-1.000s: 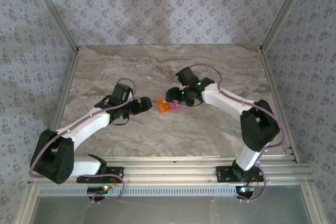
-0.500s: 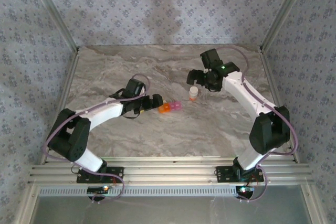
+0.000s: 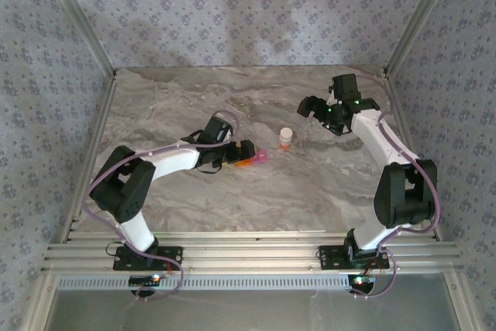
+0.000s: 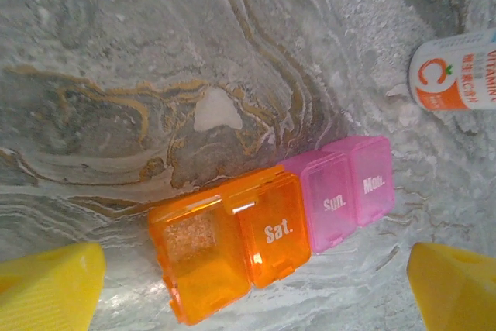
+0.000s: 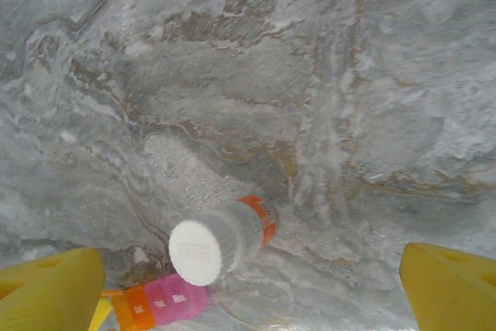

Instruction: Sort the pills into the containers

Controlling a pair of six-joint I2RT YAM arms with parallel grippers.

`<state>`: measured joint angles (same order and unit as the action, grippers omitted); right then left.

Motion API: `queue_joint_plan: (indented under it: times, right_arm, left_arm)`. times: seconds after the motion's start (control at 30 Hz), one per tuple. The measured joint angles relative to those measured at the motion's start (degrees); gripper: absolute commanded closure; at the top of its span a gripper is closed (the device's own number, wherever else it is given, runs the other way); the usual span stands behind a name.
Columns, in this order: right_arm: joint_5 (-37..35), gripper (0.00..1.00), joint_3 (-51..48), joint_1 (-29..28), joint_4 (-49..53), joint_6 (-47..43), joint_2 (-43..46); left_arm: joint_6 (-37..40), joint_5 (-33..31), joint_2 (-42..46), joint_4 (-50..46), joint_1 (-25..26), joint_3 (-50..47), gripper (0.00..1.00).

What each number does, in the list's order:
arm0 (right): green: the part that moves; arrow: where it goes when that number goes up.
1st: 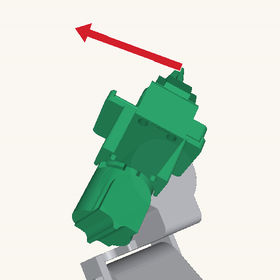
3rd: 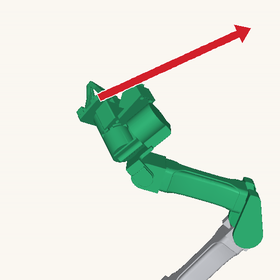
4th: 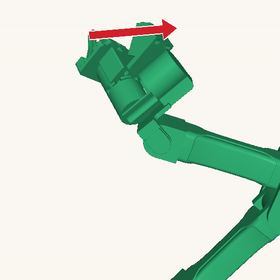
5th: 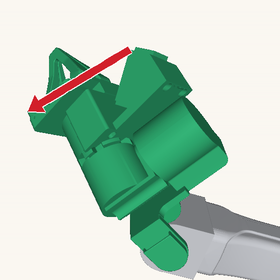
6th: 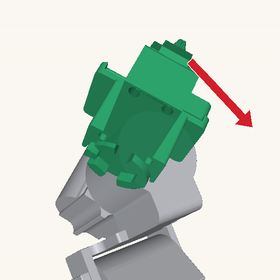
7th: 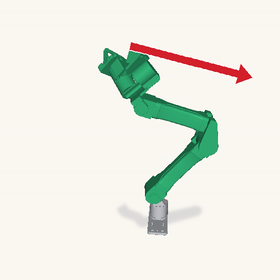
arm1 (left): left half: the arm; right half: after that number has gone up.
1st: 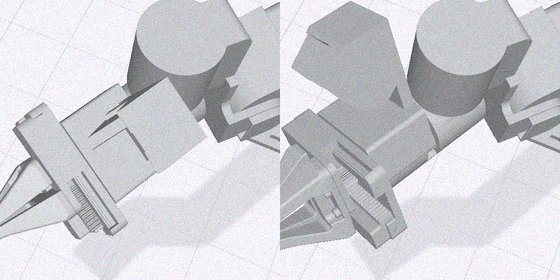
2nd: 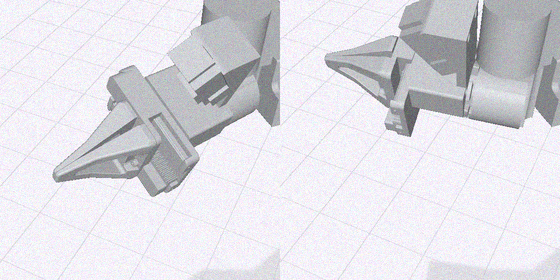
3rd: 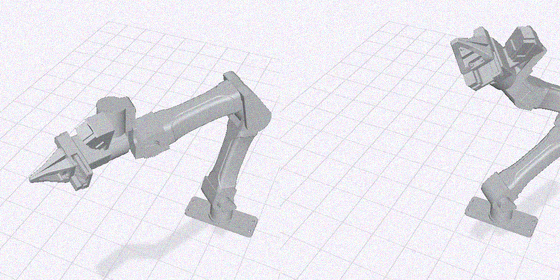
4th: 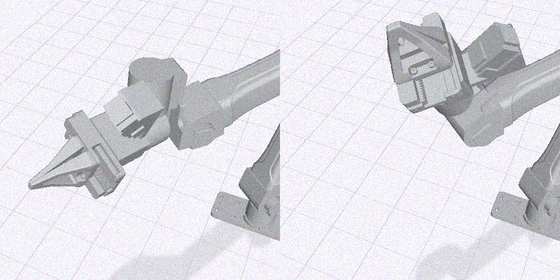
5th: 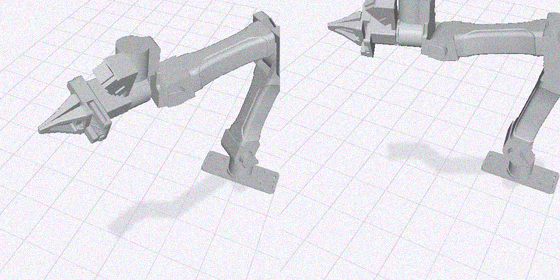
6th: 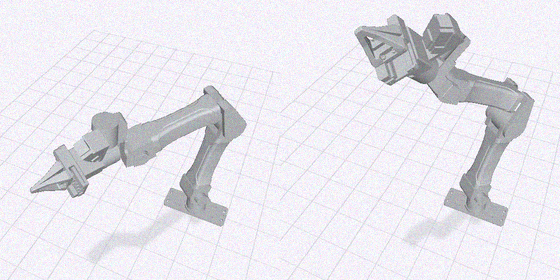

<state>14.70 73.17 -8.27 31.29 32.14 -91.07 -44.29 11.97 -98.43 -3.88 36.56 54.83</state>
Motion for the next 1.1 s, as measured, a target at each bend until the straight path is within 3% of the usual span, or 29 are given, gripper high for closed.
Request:
queue_joint_plan:
  times: [0.3, 1.1]
  right_arm:
    - [2.80, 0.16, 0.04, -0.13, -0.83, -0.98, -4.33]
    - [2.71, 0.19, 1.73, -4.04, 3.30, -4.79, -6.97]
  left_arm:
    - [-1.49, -1.29, -1.01, 0.98, 0.68, 1.77, 0.00]
    - [-1.84, -0.59, -7.21, 1.53, 0.68, 8.92, 0.00]
